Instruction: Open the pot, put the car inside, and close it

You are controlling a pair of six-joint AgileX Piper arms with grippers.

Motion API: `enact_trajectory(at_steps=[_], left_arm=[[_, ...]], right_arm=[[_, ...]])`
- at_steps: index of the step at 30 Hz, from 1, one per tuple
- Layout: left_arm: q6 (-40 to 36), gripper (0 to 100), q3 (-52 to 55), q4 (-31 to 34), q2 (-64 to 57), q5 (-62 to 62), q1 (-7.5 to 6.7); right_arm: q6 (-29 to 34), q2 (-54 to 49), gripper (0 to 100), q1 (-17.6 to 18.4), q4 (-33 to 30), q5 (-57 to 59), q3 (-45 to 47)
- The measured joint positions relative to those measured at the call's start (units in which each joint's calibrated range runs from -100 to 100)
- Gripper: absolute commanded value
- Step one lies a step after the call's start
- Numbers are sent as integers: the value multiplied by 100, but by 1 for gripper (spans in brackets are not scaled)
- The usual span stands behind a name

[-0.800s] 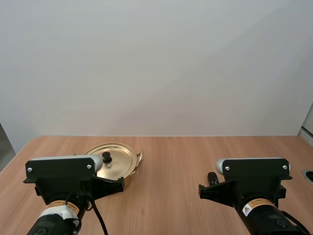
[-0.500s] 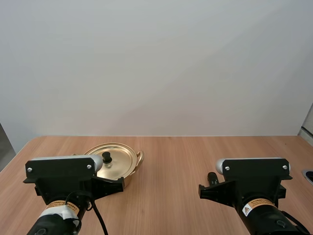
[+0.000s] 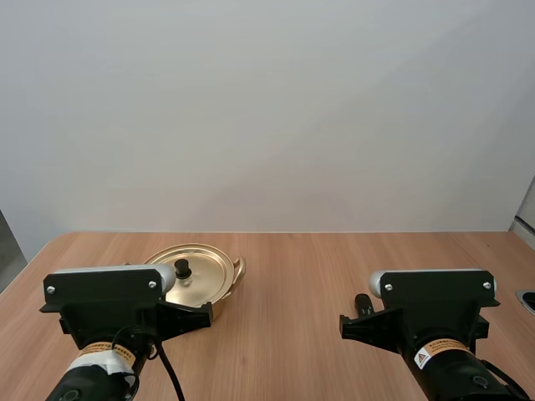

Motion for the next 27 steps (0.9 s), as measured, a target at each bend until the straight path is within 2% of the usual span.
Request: enact_trajectory(at_steps=[27], left_arm=[[0, 0, 0, 0, 0, 0, 0]], right_arm=[[37, 0, 0, 0, 122, 0, 0]])
